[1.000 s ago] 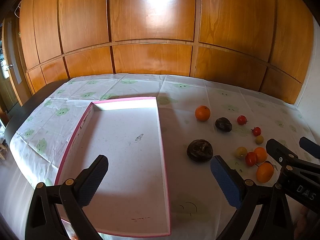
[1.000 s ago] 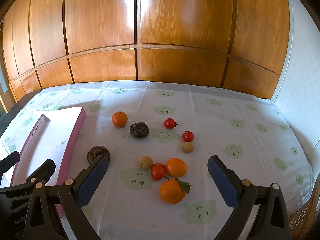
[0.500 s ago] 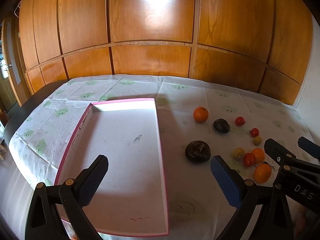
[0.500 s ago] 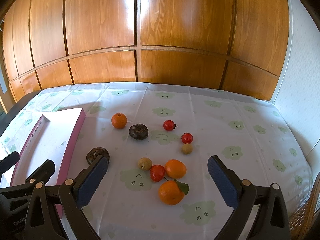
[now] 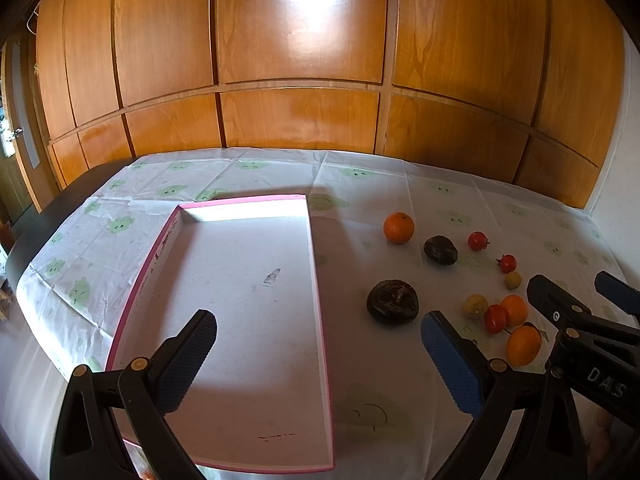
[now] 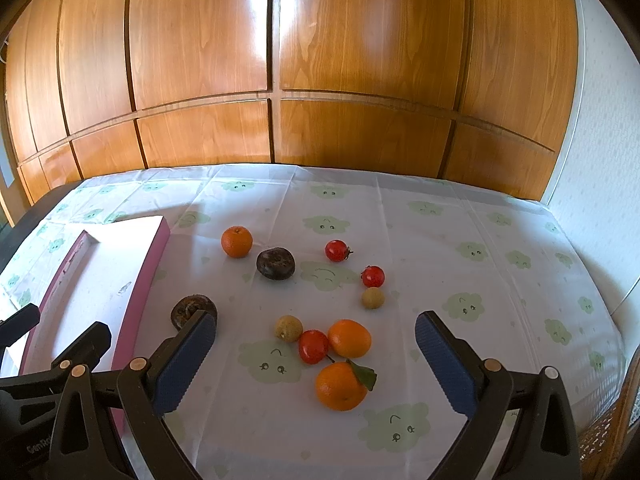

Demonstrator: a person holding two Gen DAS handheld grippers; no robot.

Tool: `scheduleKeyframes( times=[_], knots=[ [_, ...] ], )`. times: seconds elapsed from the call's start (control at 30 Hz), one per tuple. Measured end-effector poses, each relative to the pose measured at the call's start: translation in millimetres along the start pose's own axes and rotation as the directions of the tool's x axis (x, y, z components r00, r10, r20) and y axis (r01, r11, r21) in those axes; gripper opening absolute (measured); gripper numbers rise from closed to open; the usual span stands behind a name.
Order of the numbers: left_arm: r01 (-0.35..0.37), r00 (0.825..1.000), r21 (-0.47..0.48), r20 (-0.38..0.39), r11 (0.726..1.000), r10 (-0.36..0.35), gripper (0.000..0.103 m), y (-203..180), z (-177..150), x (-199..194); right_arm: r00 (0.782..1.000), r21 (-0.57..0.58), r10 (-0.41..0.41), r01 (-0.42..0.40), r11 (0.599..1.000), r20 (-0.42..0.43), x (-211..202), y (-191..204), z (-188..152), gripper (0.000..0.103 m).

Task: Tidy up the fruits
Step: 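Grasp the dark brown round fruit with the left gripper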

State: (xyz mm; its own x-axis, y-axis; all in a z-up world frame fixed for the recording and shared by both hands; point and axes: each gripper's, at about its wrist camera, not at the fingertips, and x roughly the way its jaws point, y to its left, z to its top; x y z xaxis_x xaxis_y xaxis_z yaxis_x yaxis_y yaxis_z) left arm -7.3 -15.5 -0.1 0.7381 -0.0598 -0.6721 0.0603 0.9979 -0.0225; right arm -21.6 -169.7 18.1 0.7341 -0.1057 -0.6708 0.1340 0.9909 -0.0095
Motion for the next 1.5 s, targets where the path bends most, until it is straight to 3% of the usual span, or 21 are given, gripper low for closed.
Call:
scheduleKeyframes(
  times=[0.13, 0.3, 0.47, 0.57, 0.7, 0.8, 0.87, 1.17, 1.23, 1.27, 1.33, 1.4, 1.5],
  knots=[
    [0.016, 1.000, 0.000, -0.012, 1.000, -0.016, 0.103, -1.0, -0.6, 1.7, 1.000, -0.008, 0.027, -0.027, 1.000, -0.012, 2.7, -3.5, 1.3, 0.102],
    [0.147, 0.987, 0.012, -0.063, 0.989, -0.146, 0.103, -3.1, 0.4, 7.3, 0.989, -0.016, 0.145, -0.145, 0.989, -0.031, 10.7, -33.8, 18.5, 0.102],
    [0.205, 0.973, 0.069, -0.125, 0.976, -0.195, 0.103, -15.1, 0.5, 15.5, 0.991, -0.062, 0.124, -0.126, 0.990, -0.041, 21.7, -73.3, 43.3, 0.102],
    [0.243, 0.959, 0.069, -0.168, 0.968, -0.229, 0.096, -17.9, 2.5, 22.4, 0.992, -0.068, 0.107, -0.111, 0.991, -0.064, 34.5, -99.8, 52.4, 0.102],
    [0.284, 0.942, 0.106, -0.216, 0.953, -0.257, 0.078, -24.8, 9.7, 32.4, 0.990, -0.045, 0.111, -0.116, 0.992, -0.091, 52.9, -127.2, 53.9, 0.100],
    [0.303, 0.931, 0.170, -0.263, 0.938, -0.254, 0.068, -35.4, 16.7, 45.2, 0.981, 0.047, 0.144, -0.139, 0.989, -0.128, 71.3, -145.2, 49.7, 0.098],
    [0.309, 0.926, 0.209, -0.287, 0.928, -0.244, 0.067, -41.1, 20.5, 52.1, 0.971, 0.110, 0.173, -0.156, 0.982, -0.168, 80.8, -151.5, 49.0, 0.096],
    [0.298, 0.904, 0.333, -0.400, 0.894, -0.152, 0.067, -68.6, 25.7, 107.1, 0.951, 0.190, 0.262, -0.230, 0.955, -0.167, 83.1, -160.5, 51.5, 0.089],
    [0.288, 0.904, 0.359, -0.407, 0.888, -0.129, 0.067, -72.1, 24.7, 115.1, 0.943, 0.206, 0.287, -0.251, 0.946, -0.170, 83.6, -162.3, 52.1, 0.083],
    [0.281, 0.903, 0.367, -0.413, 0.887, -0.116, 0.067, -73.2, 23.9, 120.0, 0.937, 0.212, 0.303, -0.265, 0.941, -0.173, 84.5, -162.0, 52.5, 0.082],
    [0.291, 0.889, 0.352, -0.442, 0.890, -0.116, 0.052, -72.9, 22.0, 130.1, 0.926, 0.216, 0.331, -0.290, 0.932, -0.184, 86.2, -159.5, 52.6, 0.076],
    [0.291, 0.893, 0.347, -0.432, 0.892, -0.123, 0.052, -72.5, 22.1, 129.9, 0.909, 0.214, 0.365, -0.323, 0.922, -0.200, 88.2, -154.9, 51.9, 0.069],
    [0.301, 0.896, 0.323, -0.418, 0.898, -0.150, 0.052, -72.7, 21.2, 120.9, 0.867, 0.190, 0.434, -0.396, 0.898, -0.244, 92.3, -140.8, 48.9, 0.055]
  ],
)
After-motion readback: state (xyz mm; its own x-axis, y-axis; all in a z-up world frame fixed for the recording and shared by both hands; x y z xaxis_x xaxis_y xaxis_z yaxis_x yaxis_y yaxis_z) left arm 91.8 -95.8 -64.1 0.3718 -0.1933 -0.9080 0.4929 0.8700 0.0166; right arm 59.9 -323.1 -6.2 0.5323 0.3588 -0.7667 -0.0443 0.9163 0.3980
